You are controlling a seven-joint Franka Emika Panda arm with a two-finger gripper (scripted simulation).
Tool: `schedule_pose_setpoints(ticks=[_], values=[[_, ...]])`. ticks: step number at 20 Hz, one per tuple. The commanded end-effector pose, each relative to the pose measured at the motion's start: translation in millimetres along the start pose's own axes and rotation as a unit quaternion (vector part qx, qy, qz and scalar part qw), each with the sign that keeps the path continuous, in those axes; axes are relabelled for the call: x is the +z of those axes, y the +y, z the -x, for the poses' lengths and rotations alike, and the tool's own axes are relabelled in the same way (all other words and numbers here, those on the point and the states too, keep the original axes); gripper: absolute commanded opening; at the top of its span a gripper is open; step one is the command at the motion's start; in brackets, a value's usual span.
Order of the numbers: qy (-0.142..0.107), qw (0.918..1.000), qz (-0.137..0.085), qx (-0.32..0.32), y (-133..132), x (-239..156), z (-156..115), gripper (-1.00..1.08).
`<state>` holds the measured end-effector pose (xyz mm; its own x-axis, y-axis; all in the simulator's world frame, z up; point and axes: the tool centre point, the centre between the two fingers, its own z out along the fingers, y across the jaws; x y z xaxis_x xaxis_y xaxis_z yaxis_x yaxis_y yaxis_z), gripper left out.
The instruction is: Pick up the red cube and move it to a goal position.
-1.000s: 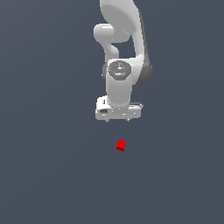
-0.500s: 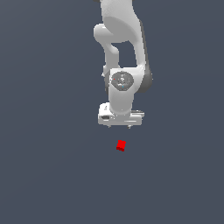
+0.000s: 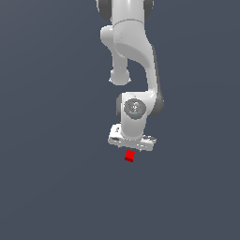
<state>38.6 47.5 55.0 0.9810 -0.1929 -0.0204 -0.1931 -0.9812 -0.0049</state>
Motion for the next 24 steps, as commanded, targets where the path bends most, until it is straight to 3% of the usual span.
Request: schedule_pose_setpoints(ticks=[1, 13, 14, 24], values=[[0.004, 0.9998, 0.001, 0.018, -2.8, 12.2, -8.9, 1.00], [0.010, 0.9987, 0.002, 0.050, -7.3, 34.8, -26.8, 1.00], [0.010, 0.9987, 0.002, 0.050, -7.3, 34.8, -26.8, -1.00], [0.010, 0.9987, 0.002, 0.050, -7.3, 34.4, -26.6, -1.00]])
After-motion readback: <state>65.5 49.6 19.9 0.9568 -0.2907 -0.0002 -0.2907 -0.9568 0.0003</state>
